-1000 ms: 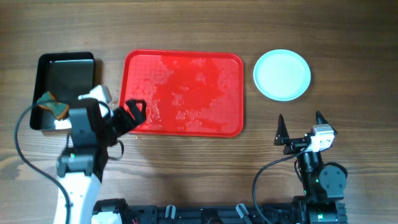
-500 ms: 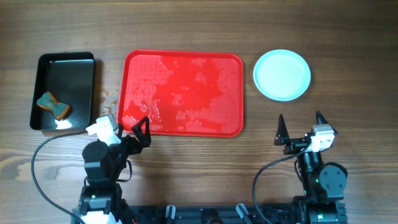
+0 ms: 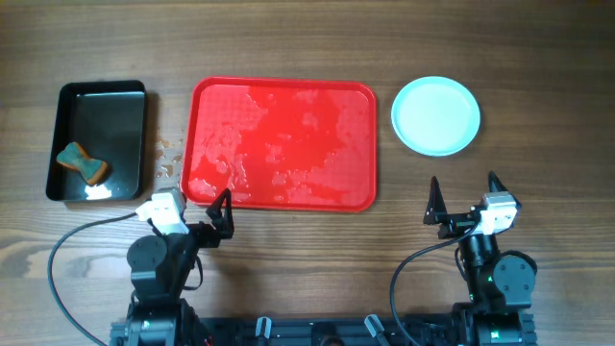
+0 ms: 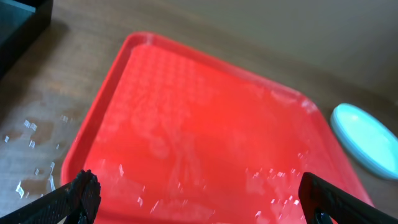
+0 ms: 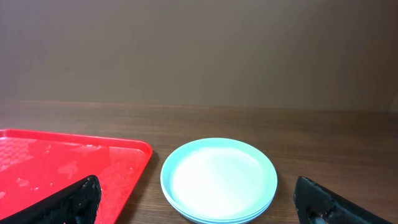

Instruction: Clean dirty plates on tray and stack at the side

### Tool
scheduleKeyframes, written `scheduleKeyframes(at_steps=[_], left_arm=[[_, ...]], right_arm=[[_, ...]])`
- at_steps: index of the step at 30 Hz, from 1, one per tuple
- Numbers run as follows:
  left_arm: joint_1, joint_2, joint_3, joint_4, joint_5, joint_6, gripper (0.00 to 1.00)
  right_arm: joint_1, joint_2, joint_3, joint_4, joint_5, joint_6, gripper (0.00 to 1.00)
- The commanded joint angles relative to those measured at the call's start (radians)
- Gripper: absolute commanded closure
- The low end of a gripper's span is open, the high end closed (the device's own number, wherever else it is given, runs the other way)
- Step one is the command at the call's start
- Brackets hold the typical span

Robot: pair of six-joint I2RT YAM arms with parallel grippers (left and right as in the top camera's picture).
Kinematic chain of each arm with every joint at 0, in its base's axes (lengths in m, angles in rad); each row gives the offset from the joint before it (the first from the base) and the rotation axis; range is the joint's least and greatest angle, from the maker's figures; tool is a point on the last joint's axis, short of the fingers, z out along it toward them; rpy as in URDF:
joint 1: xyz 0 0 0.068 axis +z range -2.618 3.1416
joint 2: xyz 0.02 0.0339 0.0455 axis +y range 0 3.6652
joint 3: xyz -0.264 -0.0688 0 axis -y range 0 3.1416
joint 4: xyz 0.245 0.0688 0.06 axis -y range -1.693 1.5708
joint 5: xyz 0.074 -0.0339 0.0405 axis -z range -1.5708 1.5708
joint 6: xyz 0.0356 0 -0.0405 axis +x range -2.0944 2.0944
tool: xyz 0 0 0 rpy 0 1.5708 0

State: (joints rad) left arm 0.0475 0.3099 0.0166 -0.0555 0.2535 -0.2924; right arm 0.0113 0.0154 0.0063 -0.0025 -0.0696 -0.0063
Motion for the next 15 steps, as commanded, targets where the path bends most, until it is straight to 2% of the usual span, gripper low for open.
scheduleKeyframes(at_steps=[1, 10, 15], left_arm=[[-0.006, -0.075, -0.011, -0.002, -0.019, 0.048, 0.0], [-0.006, -0.188, -0.011, -0.006, -0.047, 0.059, 0.0], [-0.006, -0.23, -0.011, -0.006, -0.046, 0.137, 0.0]], right_arm=[[-0.006, -0.012, -0.001, 0.003, 0.014, -0.018, 0.0], [-0.006, -0.012, -0.001, 0.003, 0.014, -0.017, 0.0], [-0.006, -0.012, -0.001, 0.003, 0.014, -0.018, 0.0]])
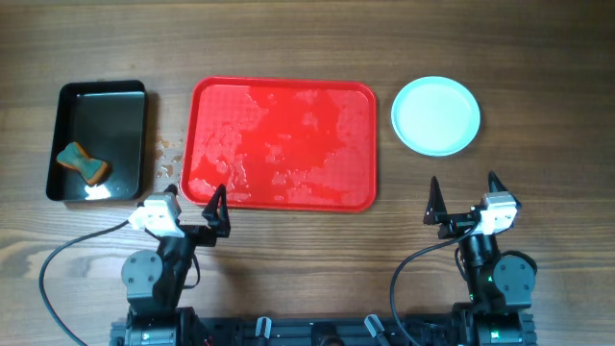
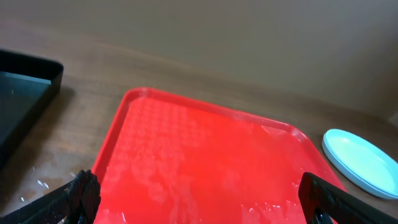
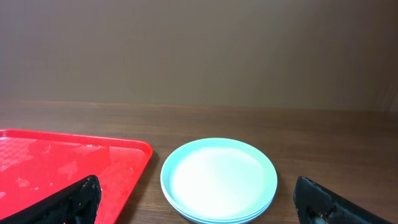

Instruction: Clean dirty plates on tray and stack at the side

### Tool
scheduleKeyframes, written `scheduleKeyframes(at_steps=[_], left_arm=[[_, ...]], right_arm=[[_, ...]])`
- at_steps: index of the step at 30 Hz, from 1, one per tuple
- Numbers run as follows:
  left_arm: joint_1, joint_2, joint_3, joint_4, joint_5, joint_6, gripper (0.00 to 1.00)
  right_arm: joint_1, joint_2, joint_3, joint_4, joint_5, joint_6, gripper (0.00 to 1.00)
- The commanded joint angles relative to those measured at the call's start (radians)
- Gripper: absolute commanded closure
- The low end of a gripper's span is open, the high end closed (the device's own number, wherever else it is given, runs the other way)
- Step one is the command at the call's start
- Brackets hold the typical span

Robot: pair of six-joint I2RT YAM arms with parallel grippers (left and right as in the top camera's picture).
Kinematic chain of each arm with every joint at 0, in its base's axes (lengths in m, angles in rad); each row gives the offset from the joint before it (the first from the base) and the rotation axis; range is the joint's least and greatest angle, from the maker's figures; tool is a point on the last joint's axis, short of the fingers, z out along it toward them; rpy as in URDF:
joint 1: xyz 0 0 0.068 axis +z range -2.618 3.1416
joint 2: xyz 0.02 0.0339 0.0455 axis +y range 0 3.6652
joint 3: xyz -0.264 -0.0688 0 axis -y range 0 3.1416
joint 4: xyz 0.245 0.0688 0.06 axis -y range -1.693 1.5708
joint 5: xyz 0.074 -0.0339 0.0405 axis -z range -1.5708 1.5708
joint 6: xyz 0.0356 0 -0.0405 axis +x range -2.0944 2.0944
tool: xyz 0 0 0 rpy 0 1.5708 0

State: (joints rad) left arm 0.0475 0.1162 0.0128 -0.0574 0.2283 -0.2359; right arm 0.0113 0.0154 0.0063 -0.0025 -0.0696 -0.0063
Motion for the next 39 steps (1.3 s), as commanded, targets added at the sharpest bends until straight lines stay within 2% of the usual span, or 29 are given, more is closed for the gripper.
scheduleKeyframes(at_steps=[1, 9, 20, 39], left_arm=[[-0.006, -0.045, -0.007, -0.005, -0.021, 0.107, 0.0], [-0.006, -0.113, -0.007, -0.008, -0.035, 0.285, 0.0], [-0.006, -0.113, -0.007, -0.023, -0.197, 0.285, 0.0], [-0.006, -0.113, -0.007, -0.023, -0.232, 0.28, 0.0]], right_arm=[[-0.006, -0.012, -0.001, 0.003, 0.014, -0.018, 0.0], [-0.006, -0.012, -0.001, 0.003, 0.014, -0.017, 0.0], [-0.006, -0.012, -0.001, 0.003, 0.014, -0.018, 0.0], [-0.006, -0.012, -0.001, 0.003, 0.014, -0.017, 0.0]])
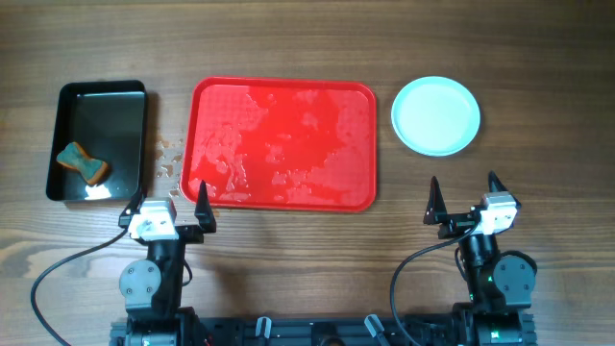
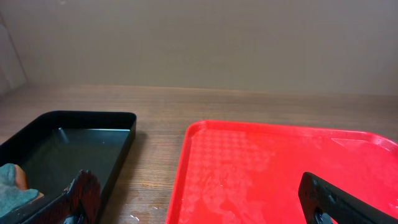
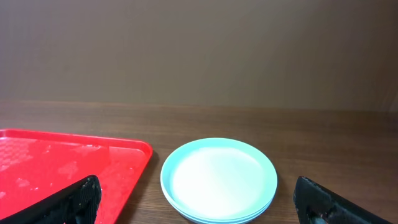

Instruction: Clean dirty plates on tray and stack at the side

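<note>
The red tray (image 1: pixel 282 144) lies wet and bare in the middle of the table, with no plate on it; the left wrist view shows its near left corner (image 2: pixel 261 162). A stack of light blue plates (image 1: pixel 435 115) stands to the right of the tray, also seen ahead of the right wrist camera (image 3: pixel 219 179). My left gripper (image 1: pixel 165 209) is open near the table's front edge, just off the tray's front left corner. My right gripper (image 1: pixel 461 195) is open near the front edge, below the plates. Neither holds anything.
A black tub (image 1: pixel 98 141) with water and a blue-and-orange sponge (image 1: pixel 83 162) sits left of the tray. Water drops (image 1: pixel 169 154) lie on the wood between tub and tray.
My left gripper has moved left and back toward the front edge and now faces level, with the black tub in its view. The right arm has not moved.
My left gripper stood open over the tray's front left corner, tilted down at it. Then it was farther back and less tilted. Now it sits level by the front edge. The right gripper, tray and plates stayed put throughout.
</note>
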### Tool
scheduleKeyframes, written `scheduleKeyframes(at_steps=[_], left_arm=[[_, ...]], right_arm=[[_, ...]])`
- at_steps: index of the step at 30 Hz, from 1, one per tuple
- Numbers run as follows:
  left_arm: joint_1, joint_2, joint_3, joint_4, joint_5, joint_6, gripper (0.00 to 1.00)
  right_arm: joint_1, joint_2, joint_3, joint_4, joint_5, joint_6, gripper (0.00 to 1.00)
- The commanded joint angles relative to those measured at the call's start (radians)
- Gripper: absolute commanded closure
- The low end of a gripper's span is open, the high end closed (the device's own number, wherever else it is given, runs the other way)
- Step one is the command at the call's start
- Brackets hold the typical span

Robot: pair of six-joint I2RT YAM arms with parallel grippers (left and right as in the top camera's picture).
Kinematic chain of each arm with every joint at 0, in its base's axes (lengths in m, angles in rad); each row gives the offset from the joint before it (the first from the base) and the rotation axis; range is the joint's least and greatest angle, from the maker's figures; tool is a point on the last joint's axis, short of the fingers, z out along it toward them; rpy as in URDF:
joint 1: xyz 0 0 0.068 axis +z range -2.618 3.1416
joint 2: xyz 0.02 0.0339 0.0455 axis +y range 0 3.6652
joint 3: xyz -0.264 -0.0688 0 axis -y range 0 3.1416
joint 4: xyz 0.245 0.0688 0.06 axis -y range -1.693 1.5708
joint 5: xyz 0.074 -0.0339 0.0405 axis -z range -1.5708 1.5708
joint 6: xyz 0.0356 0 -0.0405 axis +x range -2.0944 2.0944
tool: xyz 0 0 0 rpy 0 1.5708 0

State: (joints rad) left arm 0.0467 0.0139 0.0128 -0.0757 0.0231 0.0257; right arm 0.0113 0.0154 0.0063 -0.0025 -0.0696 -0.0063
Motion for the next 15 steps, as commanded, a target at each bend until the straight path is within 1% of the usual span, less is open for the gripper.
scheduleKeyframes(at_steps=[1, 15], left_arm=[[-0.006, -0.011, -0.007, -0.004, -0.029, 0.016, 0.0], [-0.007, -0.011, -0.007, -0.001, -0.008, 0.012, 0.0]], right_arm=[[-0.006, -0.012, -0.001, 0.003, 0.014, -0.018, 0.0], [-0.006, -0.012, -0.001, 0.003, 0.014, -0.017, 0.0]])
